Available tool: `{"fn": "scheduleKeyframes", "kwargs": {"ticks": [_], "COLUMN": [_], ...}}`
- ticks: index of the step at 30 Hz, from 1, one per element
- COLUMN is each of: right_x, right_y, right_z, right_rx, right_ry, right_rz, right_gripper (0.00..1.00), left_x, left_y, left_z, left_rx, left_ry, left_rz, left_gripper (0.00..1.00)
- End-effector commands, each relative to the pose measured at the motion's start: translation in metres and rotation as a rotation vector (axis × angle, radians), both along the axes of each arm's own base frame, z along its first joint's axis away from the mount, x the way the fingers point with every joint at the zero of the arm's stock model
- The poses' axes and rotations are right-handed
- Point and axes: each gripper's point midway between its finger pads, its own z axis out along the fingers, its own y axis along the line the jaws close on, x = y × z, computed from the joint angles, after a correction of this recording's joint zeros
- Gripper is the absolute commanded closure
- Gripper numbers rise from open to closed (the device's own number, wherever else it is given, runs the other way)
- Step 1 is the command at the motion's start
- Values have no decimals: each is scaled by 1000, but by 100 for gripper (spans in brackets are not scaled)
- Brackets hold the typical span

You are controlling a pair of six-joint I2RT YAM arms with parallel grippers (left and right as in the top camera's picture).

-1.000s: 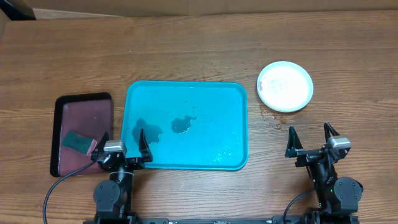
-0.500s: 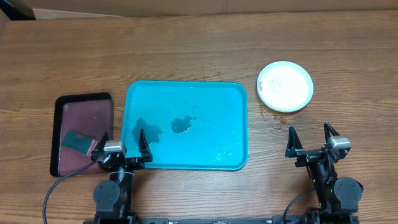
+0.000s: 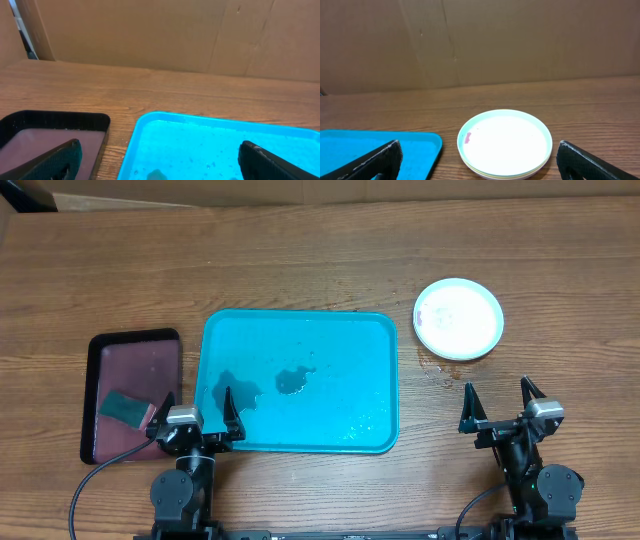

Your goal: Clean dirty plates on tray and stack at the side

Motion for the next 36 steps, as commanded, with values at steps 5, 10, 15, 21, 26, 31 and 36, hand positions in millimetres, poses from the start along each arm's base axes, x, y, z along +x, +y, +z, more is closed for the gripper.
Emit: {"fn": "scheduleKeyframes", "kwargs": {"ticks": [5,10,15,21,26,31,36], "right_x": [0,0,1,1,1,1,1], "right_y": [-1,-2,-6,-17,-20,-18,-18], "right_z": [-1,-1,-2,-4,-5,-5,-5], "right_rx": [-4,-5,-5,-49,-61,-34,-91], "right_ry": [-6,-6,-5,3,4,6,2], "right_rz": [-6,-8,-35,-100,-112,-105,-104], "right_gripper": [0,0,0,0,0,0,0], "left_x": [0,0,0,0,0,0,0], "left_y": [0,0,0,0,0,0,0], "left_z": [1,1,1,1,1,1,1], "left_rx": [28,28,28,28,28,28,28], "left_ry": [-7,-7,-7,-7,-7,-7,-7], "left_rz": [2,2,2,2,2,2,2], "left_gripper": [0,0,0,0,0,0,0]}}
